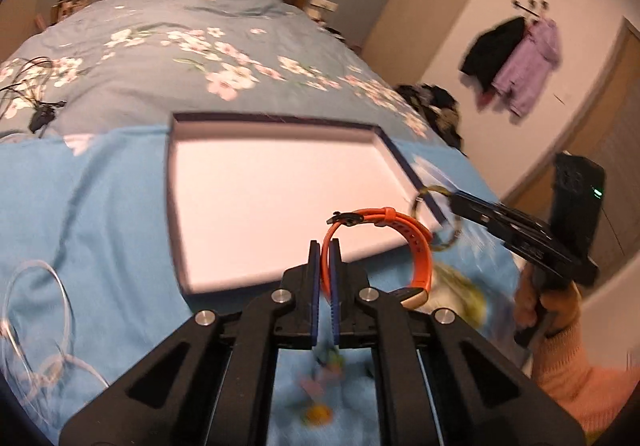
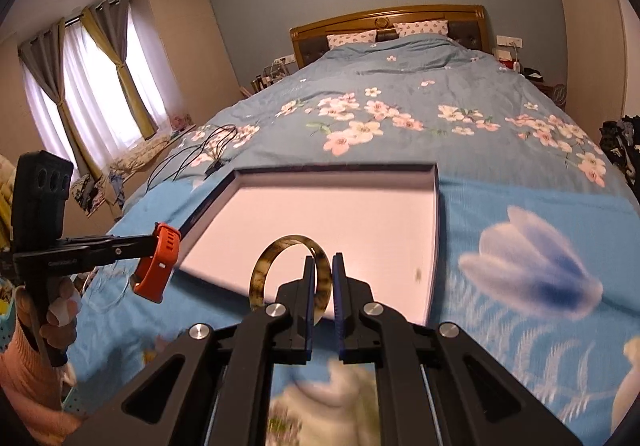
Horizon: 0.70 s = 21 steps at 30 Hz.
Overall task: Organize jewelry
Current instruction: 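Carry the bangle and the orange watch into the white tray with both tools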
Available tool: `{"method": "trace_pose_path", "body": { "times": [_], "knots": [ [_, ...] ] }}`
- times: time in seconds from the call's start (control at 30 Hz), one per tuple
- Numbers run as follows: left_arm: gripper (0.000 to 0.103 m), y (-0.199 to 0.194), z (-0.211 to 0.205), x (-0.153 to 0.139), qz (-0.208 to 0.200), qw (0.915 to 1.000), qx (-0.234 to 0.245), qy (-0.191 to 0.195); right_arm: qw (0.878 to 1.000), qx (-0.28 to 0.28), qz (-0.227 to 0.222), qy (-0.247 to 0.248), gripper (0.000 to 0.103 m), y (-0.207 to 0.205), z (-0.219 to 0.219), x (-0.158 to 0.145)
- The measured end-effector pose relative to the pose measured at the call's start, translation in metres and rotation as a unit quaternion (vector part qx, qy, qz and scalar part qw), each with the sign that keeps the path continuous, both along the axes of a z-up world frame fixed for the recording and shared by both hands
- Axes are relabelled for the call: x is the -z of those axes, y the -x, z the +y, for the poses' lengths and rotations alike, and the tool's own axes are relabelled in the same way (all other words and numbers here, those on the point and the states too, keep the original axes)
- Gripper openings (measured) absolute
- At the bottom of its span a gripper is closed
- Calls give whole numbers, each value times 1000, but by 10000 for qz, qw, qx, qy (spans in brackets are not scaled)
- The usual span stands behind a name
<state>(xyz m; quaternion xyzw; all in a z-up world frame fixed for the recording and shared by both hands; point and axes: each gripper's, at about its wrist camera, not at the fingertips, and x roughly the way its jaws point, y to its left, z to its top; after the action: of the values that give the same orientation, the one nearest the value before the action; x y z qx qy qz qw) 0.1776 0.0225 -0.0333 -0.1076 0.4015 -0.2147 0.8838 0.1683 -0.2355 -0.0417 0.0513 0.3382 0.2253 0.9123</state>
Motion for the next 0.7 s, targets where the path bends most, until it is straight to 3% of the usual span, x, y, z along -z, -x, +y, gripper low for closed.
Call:
{"method": "trace_pose_path", "body": {
  "times": [0.33, 0.5, 0.7],
  "knots": [
    [5, -85, -6, 10, 188, 9986, -442, -232, 9991, 259, 321, 3, 7, -91, 20, 12],
    [6, -123, -11, 27, 464, 9968, -583, -291, 9980, 314, 498, 215, 7, -120, 37, 23],
    [6, -156, -19, 46, 816, 9923, -660, -663, 9958, 435, 710, 390, 7, -141, 43, 32]
  ]
}}
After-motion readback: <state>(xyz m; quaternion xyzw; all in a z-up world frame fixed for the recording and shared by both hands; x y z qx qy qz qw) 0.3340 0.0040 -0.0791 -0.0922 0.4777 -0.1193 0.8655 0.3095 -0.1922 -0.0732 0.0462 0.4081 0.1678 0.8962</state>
